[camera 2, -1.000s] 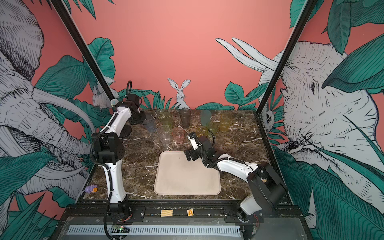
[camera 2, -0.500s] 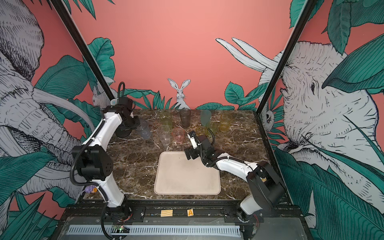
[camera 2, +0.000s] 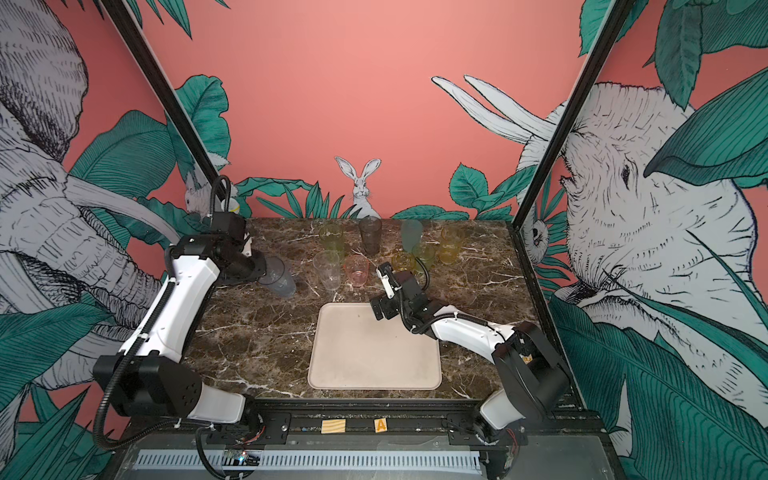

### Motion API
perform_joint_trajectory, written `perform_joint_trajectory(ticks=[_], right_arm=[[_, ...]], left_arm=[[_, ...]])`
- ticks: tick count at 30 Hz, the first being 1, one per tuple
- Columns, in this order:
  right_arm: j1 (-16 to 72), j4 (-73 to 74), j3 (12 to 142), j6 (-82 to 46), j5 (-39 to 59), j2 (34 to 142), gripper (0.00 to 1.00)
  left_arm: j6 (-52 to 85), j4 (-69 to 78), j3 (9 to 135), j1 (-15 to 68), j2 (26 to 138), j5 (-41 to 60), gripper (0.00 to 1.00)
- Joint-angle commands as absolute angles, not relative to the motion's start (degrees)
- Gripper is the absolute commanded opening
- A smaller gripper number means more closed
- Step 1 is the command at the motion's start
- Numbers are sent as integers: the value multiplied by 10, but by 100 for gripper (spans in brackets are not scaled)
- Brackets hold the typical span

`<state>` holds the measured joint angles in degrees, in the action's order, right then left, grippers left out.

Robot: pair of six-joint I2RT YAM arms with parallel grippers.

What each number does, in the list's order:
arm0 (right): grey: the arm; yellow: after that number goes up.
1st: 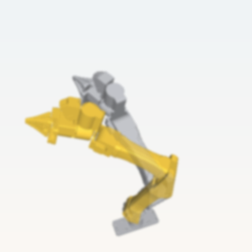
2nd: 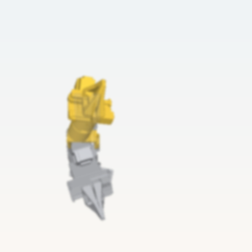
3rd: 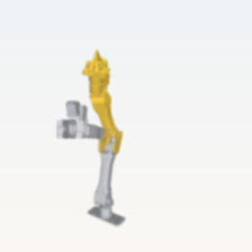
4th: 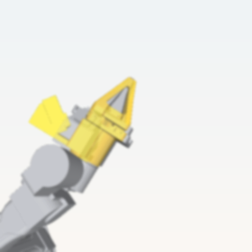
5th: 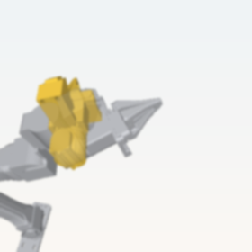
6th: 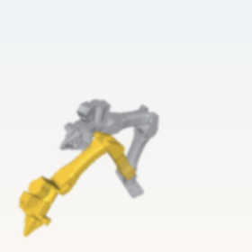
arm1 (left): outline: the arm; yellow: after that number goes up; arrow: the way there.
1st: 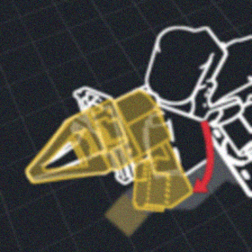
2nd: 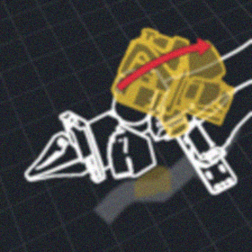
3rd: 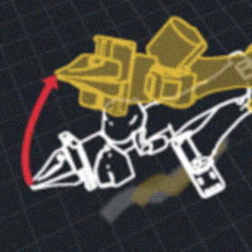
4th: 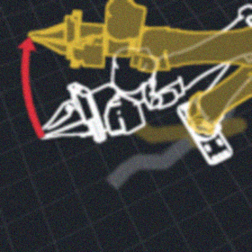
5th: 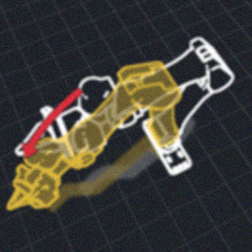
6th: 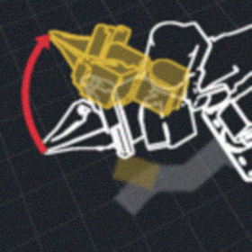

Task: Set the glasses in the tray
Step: 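Lift the blue-rimmed tumbler with the left gripper and carry it toward the tray, then lower the tumbler onto the tray's far edge and open the left gripper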

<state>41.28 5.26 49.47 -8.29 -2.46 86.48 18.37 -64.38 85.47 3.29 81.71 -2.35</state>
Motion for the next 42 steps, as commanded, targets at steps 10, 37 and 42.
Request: perform_joint_trajectory(ticks=[10,37,42], right_arm=[[420,58,511,-84,-45,867,99],[424,65,505,-82,-75,866,99],[425,66,503,-80,-80,863,99]], left_arm=[[202,-722,805,98,754,-50,0],[259,-661,808,263,845,-68,0],[267,-650,821,278,870,-68,0]])
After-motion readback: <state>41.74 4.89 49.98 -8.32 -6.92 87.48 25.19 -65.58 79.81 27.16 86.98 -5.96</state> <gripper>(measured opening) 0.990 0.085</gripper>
